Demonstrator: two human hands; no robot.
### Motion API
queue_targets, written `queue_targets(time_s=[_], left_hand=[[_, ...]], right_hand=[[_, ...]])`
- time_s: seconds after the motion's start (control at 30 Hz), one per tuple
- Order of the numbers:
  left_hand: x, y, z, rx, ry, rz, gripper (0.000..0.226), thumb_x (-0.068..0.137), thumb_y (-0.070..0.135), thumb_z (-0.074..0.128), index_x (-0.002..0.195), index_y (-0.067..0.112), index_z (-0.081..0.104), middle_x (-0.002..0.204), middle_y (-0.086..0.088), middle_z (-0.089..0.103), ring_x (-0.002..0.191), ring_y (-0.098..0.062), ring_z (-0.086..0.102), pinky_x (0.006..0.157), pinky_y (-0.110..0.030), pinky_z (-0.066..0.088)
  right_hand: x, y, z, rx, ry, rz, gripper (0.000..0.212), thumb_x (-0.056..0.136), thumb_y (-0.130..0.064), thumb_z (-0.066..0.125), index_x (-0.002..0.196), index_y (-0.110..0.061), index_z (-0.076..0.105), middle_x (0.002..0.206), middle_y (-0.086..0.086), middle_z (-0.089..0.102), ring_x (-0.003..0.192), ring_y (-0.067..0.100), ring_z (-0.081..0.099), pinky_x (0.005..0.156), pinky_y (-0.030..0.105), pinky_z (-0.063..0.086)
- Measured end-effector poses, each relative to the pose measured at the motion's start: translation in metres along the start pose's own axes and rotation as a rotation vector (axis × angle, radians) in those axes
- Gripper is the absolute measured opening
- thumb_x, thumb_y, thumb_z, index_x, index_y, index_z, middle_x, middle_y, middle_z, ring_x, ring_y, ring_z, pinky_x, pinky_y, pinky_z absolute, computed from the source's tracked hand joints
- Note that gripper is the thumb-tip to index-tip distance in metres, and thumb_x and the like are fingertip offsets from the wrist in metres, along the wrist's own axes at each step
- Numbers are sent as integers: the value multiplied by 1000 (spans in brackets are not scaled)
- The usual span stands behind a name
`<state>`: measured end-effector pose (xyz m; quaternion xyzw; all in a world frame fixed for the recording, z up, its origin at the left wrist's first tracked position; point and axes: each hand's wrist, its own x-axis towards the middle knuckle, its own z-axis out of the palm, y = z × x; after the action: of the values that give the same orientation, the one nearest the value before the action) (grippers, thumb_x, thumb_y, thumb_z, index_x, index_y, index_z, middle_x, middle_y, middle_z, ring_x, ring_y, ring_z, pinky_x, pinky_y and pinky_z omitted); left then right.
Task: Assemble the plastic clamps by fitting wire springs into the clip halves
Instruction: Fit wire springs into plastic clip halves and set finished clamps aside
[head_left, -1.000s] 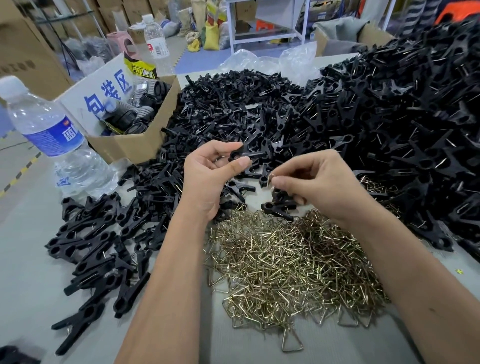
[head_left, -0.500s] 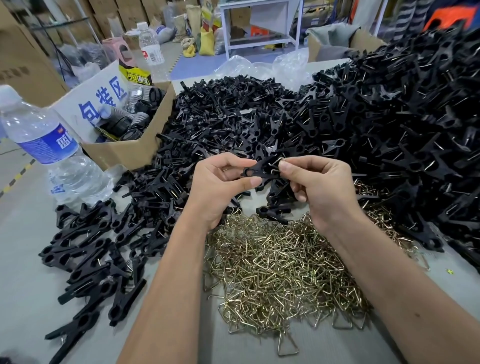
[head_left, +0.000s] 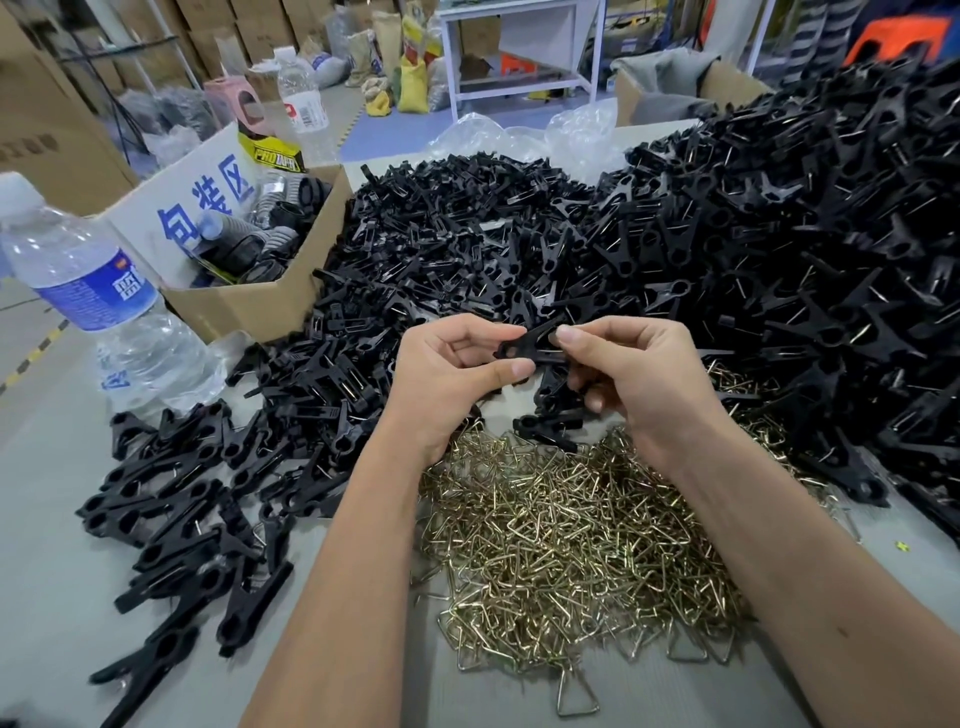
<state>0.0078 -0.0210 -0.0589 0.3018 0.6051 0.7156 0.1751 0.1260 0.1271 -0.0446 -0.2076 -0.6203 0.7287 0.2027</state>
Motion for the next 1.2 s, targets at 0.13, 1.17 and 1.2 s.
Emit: queue_targets(time_s=[0.13,1.17,1.2], left_hand=[[0,1,-3,-10,-19,16,34,63,-2,87,94,8,78,88,-6,80,80,-17,75,75,-28,61],[-2,2,-7,-107,-109,17,37,67,6,87,91,15,60,83,-5,79,78,-17,76,73,-30,61],[-3,2,-5,-101,-111,18,38,66,7,87,89,16,59,82,-5,79,77,-15,76,72,-29,61]], right_hand=[[-2,-6,-3,135,-156,186,9,82,-21,81,81,-12,81,78,10,72,53,12,62,43,23,47],[6,6,-18,769,-575,500,59,61,-3,98,116,-9,78,96,22,69,72,16,73,53,19,60],[6,5,-19,776,-565,508,55,62,-3,97,114,-8,78,93,21,67,69,15,72,53,19,59]])
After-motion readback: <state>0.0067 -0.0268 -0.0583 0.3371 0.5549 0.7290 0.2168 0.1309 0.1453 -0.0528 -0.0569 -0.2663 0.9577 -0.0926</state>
